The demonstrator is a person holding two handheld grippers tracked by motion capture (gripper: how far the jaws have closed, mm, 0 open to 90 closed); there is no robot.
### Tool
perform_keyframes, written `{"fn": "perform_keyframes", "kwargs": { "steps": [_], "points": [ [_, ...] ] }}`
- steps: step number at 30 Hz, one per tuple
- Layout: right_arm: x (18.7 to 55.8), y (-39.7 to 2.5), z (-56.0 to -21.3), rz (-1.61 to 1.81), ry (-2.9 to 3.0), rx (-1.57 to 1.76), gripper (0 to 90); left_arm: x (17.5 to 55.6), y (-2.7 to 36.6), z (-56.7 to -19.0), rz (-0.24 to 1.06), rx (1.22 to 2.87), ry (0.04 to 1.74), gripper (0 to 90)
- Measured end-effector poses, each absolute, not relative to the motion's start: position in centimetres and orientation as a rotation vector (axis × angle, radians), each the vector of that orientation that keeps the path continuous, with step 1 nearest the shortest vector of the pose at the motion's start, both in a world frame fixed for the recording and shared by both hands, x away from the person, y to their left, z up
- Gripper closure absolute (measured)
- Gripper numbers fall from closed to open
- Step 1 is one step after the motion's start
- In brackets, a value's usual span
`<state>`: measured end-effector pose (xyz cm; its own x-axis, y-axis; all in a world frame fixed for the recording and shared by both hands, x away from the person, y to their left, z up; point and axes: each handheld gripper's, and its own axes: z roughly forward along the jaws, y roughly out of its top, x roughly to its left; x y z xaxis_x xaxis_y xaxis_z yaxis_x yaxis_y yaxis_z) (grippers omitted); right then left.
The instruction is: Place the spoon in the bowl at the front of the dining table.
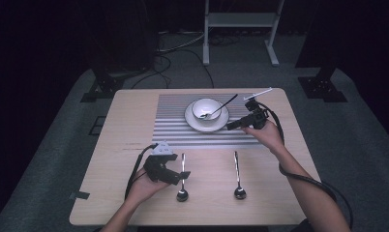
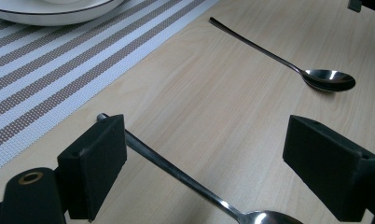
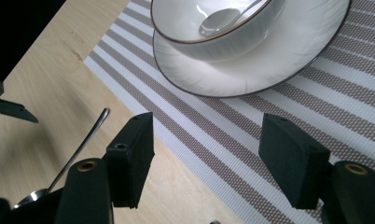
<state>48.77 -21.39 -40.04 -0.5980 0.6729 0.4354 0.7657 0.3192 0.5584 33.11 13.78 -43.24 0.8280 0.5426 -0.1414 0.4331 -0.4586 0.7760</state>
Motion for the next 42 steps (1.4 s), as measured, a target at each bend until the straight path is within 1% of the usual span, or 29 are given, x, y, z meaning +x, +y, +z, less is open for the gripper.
{"fn": "perform_keyframes", "kwargs": {
  "steps": [13,42],
  "points": [
    [47.4,-21.4,-41.0,-1.168,-2.421,-1.310,32.4,33.1,13.8,-43.2,0.160,2.119,0.712,12.2],
    [43.6,-22.6,-42.7,-1.244,-2.362,-1.292,25.9,33.3,14.1,-43.1,0.166,2.101,0.737,8.9]
  ]
}}
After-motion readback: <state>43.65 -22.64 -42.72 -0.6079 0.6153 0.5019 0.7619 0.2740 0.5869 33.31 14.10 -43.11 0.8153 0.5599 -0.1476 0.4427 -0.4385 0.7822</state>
